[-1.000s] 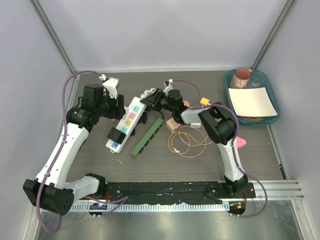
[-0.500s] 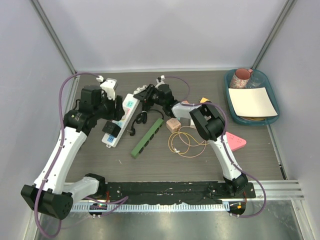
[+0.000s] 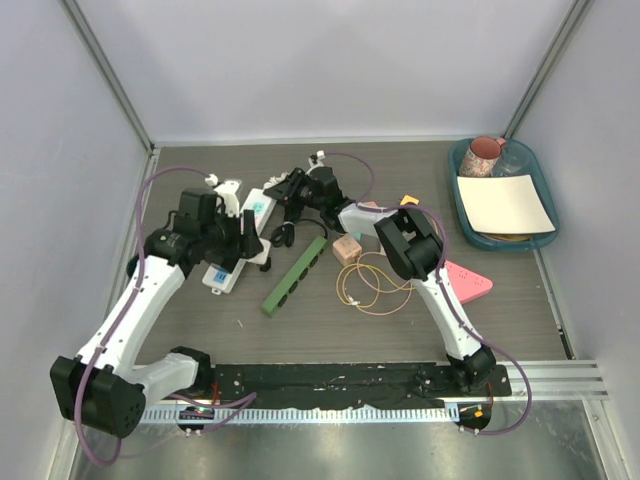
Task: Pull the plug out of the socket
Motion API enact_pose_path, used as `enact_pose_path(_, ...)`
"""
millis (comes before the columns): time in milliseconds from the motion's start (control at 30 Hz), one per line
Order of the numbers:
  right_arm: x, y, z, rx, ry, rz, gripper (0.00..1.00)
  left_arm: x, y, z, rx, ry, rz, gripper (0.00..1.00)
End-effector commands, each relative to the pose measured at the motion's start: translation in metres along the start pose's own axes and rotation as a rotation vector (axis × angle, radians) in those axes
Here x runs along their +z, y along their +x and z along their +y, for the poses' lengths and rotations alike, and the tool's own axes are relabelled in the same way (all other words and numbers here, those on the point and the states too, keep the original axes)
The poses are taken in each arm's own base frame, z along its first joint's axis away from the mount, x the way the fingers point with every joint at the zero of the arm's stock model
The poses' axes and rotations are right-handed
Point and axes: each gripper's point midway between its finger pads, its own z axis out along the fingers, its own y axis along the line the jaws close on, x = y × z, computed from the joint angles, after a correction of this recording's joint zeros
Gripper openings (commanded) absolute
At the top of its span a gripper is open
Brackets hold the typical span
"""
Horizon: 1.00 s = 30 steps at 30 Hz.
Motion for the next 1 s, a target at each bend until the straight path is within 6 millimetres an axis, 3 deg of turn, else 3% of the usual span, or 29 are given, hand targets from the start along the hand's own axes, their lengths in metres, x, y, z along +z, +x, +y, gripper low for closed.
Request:
enact_pose_path(0,0.006,-0.014,0.011,-0.110,-0.037,-0.055,0.01,0.017,0.004,-0.018,-0.068,0.054,-0.011,0.00)
enact_pose_path(333,0.003,-0.010,0.012,-0.103,-0.051,-0.040,0.01,0.057,0.035,-0.067,-0.083,0.197,0.068,0.00)
enact_pose_path(533,0.002,-0.009,0.011,-0.103,-0.050,-0.036,0.01,0.077,0.055,-0.089,-0.070,0.223,0.129,0.09)
enact_pose_path(967,-0.003,-0.014,0.012,-0.121,-0.051,-0.038,0.01,0.097,0.087,-0.125,-0.031,0.277,0.200,0.14)
